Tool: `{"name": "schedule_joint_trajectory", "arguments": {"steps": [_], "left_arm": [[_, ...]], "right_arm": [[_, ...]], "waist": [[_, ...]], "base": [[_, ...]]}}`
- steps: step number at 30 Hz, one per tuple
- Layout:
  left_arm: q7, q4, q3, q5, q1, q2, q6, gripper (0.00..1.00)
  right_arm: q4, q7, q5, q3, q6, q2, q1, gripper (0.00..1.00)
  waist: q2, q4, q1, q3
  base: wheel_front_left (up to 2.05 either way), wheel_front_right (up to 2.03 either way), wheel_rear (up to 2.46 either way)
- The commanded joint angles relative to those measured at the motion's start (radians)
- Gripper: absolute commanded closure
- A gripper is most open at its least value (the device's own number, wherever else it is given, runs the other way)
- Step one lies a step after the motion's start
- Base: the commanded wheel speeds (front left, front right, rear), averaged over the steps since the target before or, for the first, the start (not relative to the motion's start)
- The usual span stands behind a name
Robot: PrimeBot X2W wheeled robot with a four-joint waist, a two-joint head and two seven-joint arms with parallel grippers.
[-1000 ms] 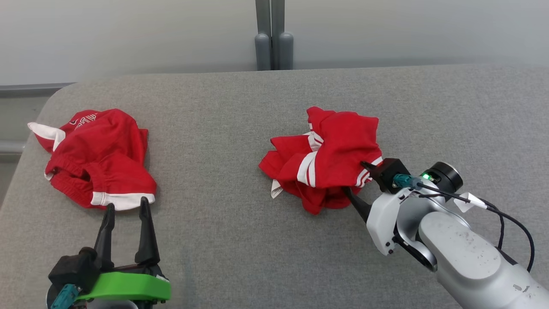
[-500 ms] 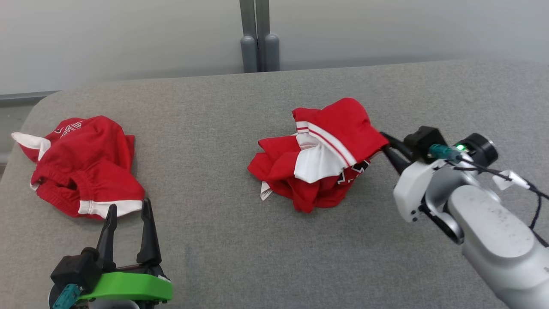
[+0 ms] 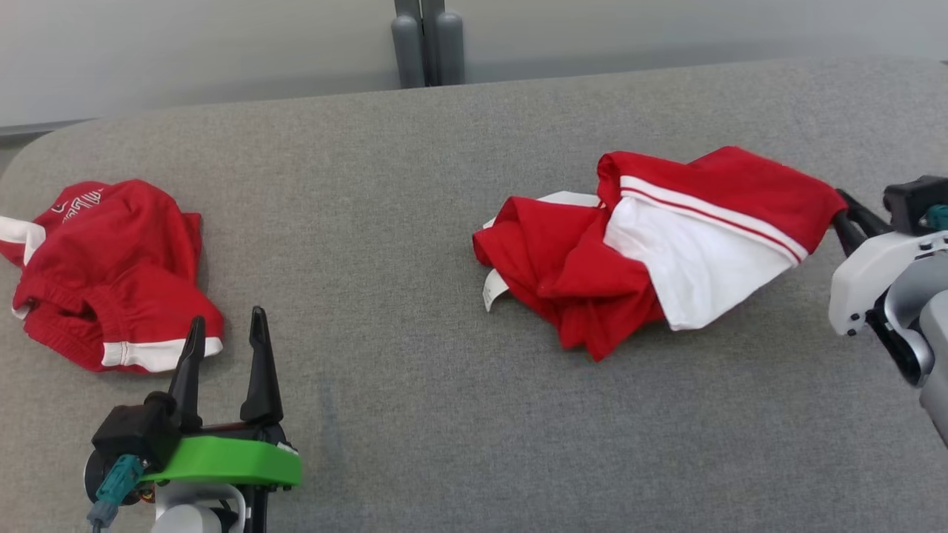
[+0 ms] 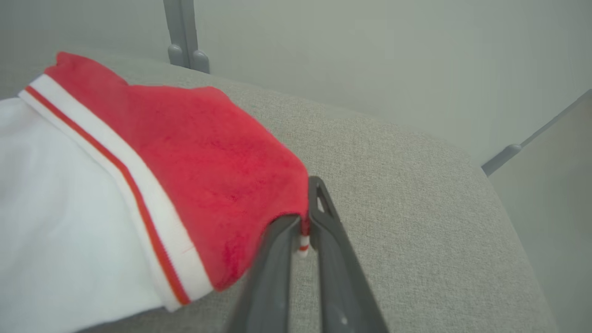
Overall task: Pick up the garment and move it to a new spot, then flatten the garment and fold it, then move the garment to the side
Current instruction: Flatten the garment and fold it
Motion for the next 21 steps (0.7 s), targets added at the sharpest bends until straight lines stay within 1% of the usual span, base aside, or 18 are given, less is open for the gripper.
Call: {"name": "schedule_joint_trajectory", "arguments": {"steps": [1,5,9,10,11,12,17,21], "left_arm": [[0.000,0.001,0.001,0.006,-0.024,0.003,-0.007,0.00],[-0.001,0.006,-0.004,0.018,-0.056,0.007,-0.013,0.00],[-0.001,0.016,-0.008,0.026,-0.087,0.008,-0.018,0.00],[0.000,0.020,-0.010,0.028,-0.090,0.008,-0.020,0.00],[0.000,0.023,-0.013,0.030,-0.093,0.008,-0.022,0.00],[0.000,0.027,-0.014,0.029,-0.095,0.008,-0.022,0.00],[-0.001,0.042,-0.009,0.022,-0.084,0.006,-0.024,0.00],[-0.001,0.039,0.006,0.014,-0.054,0.004,-0.022,0.00]], "right_arm": [[0.026,-0.017,0.022,0.000,0.000,-0.013,-0.028,1.00],[0.099,-0.058,0.081,0.033,0.000,-0.040,-0.112,1.00],[0.188,-0.102,0.114,0.056,0.000,-0.060,-0.190,1.00],[0.213,-0.102,0.124,0.061,0.000,-0.058,-0.203,0.93],[0.241,-0.099,0.130,0.067,0.000,-0.055,-0.219,0.28],[0.261,-0.098,0.135,0.072,0.000,-0.052,-0.231,0.00],[0.342,-0.119,0.161,0.110,0.000,-0.048,-0.244,0.00],[0.347,-0.163,0.155,0.119,0.000,-0.042,-0.232,0.00]], "waist": [[0.0000,0.005,0.0000,0.041],[0.0000,0.014,0.0000,0.094],[0.0000,0.026,0.0000,0.126],[0.0000,0.028,0.0000,0.128],[0.0000,0.031,0.0000,0.127],[0.0000,0.033,0.0000,0.125],[0.0000,0.035,0.0000,0.082],[0.0000,0.021,0.0000,0.034]], "base": [[0.00,0.00,0.00],[0.00,0.00,0.00],[0.00,0.00,0.00],[0.00,0.00,0.00],[0.00,0.00,0.00],[0.00,0.00,0.00],[0.00,0.00,0.00],[0.00,0.00,0.00]]}}
